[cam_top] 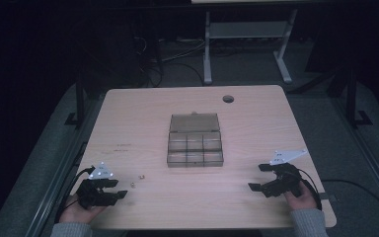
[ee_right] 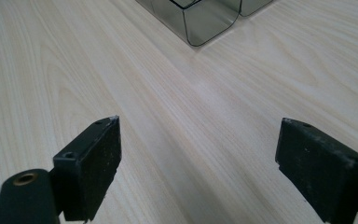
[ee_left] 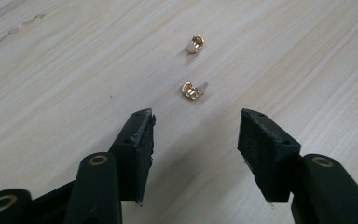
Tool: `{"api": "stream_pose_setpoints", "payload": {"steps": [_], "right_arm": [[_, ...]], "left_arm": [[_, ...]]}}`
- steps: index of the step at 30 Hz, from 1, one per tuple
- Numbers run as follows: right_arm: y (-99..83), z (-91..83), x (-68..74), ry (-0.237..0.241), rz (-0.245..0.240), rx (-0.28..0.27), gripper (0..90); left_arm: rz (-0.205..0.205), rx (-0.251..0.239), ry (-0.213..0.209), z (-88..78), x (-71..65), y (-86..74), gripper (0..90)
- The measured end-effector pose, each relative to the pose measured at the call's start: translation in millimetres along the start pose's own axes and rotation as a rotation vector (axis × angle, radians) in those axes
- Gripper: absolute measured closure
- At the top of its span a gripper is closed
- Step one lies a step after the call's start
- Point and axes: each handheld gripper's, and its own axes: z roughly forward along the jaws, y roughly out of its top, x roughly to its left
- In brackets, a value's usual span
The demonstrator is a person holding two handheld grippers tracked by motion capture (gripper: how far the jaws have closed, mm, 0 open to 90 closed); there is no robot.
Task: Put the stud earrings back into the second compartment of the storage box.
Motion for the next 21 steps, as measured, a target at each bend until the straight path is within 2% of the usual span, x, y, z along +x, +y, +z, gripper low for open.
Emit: {"api": "stream_pose_setpoints", "payload": {"steps": [4, 6, 9, 10, 14, 21], "right_arm": [[0.3, 0.4, 0.3, -0.001, -0.002, 0.007, 14.1], [0.5, 0.5, 0.3, -0.001, -0.001, 0.008, 14.0], [0.4, 0.2, 0.0, 0.000, -0.005, 0.006, 14.0], [0.4, -0.1, -0.1, 0.000, -0.007, 0.004, 14.0], [0.5, -0.5, 0.1, 0.000, -0.004, 0.003, 14.1], [0.3, -0.4, 0.1, 0.001, -0.003, 0.008, 14.1]], "left_arm": [[0.003, 0.002, -0.006, 3.0, 0.3, 4.9, 50.4], [0.033, 0.020, -0.006, 7.8, 0.5, 10.7, 53.5], [0.046, 0.033, -0.009, 12.0, 0.1, 15.1, 54.3], [0.059, 0.051, -0.011, 14.9, -0.3, 19.0, 54.8], [0.082, 0.062, -0.018, 18.5, 0.5, 24.9, 56.6], [0.091, 0.100, -0.024, 24.7, -0.9, 35.6, 61.3]]}}
